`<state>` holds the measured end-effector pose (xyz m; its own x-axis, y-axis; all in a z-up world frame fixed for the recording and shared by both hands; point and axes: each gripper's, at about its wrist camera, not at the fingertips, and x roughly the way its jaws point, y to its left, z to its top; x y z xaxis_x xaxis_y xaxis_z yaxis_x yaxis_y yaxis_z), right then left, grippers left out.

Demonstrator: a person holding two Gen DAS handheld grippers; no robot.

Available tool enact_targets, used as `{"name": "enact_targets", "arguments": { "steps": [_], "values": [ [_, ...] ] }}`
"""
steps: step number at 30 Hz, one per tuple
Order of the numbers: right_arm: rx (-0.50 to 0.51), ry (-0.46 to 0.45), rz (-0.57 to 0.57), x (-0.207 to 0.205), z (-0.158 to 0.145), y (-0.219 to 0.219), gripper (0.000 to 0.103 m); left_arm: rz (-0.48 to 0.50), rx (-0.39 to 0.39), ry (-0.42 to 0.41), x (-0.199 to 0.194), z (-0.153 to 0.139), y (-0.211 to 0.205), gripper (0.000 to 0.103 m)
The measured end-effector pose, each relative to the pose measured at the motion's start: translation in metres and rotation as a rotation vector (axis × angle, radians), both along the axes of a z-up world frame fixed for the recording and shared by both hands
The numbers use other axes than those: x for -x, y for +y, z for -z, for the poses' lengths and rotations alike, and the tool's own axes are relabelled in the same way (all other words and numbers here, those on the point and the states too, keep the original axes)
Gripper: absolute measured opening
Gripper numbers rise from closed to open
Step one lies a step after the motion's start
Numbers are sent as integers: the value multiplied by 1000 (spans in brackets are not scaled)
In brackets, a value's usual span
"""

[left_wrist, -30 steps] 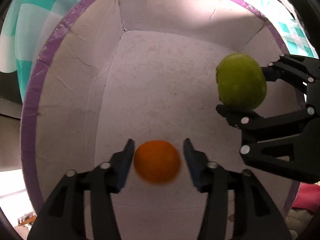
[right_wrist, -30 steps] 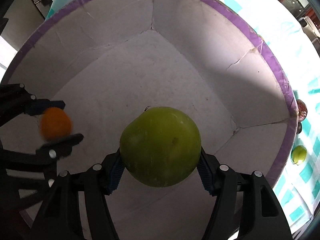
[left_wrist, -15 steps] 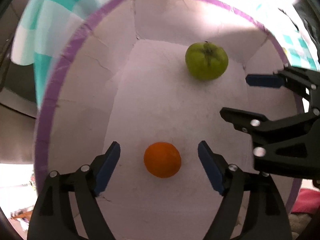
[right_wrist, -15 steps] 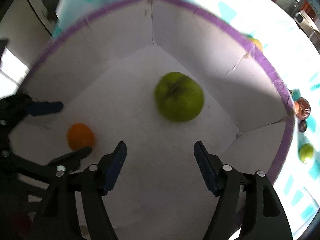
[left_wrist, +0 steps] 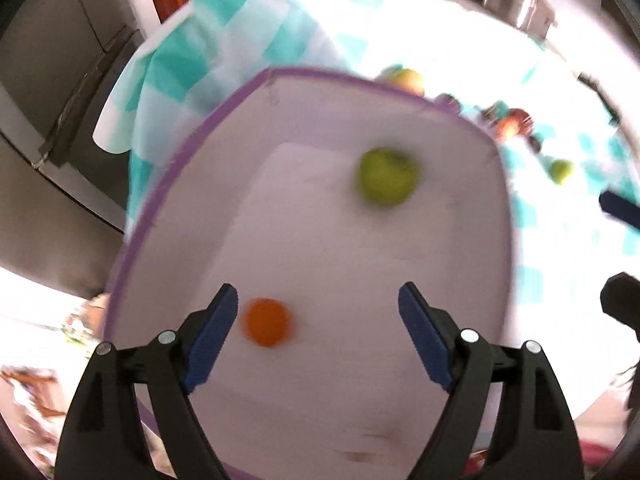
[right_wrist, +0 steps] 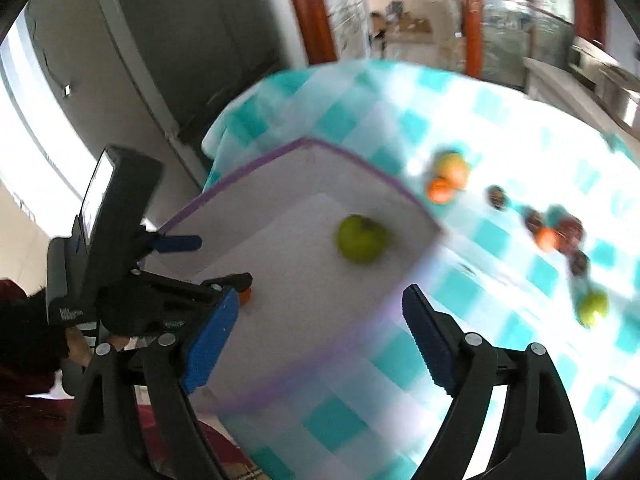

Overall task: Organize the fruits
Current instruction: 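Move both tools back toward the fruits on the cloth, then grasp a tangerine with the left tool while the right tool grasps the large green fruit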

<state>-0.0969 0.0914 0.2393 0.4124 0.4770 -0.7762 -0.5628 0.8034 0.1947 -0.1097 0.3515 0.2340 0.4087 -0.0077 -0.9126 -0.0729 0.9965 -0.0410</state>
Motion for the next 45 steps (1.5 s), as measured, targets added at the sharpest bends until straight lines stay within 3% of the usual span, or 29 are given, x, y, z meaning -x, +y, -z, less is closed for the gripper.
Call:
{"name": "enact_targets", "arguments": {
  "steps": [5,8,13,16,20,24,30,35,45],
  "values": [
    [-2,-74,84,23,-16,-108,81,41,12,-102,32,-24,-123,93],
    [74,-147,111,52,-25,-168,81,113,30,-154,58,-36,-175,93],
    [137,-133,224,89,-10,-257,81,184,43,-180,77,-30,-238,94],
    [124,-97,282,107,7,-297,81,203,59,-163,74,1,-274,94],
    [128,-40,312,117,34,-317,81,218,52,-116,48,48,-304,94],
    [136,6,325,112,62,-321,81,223,44,-100,36,66,-313,95],
    [144,103,397,68,109,-325,81,250,27,-110,-7,102,-338,98],
    [141,152,437,7,137,-313,81,248,16,-125,-56,123,-352,98],
    [179,148,460,-144,175,-290,81,165,46,-63,-177,175,-347,99]
  ]
}}
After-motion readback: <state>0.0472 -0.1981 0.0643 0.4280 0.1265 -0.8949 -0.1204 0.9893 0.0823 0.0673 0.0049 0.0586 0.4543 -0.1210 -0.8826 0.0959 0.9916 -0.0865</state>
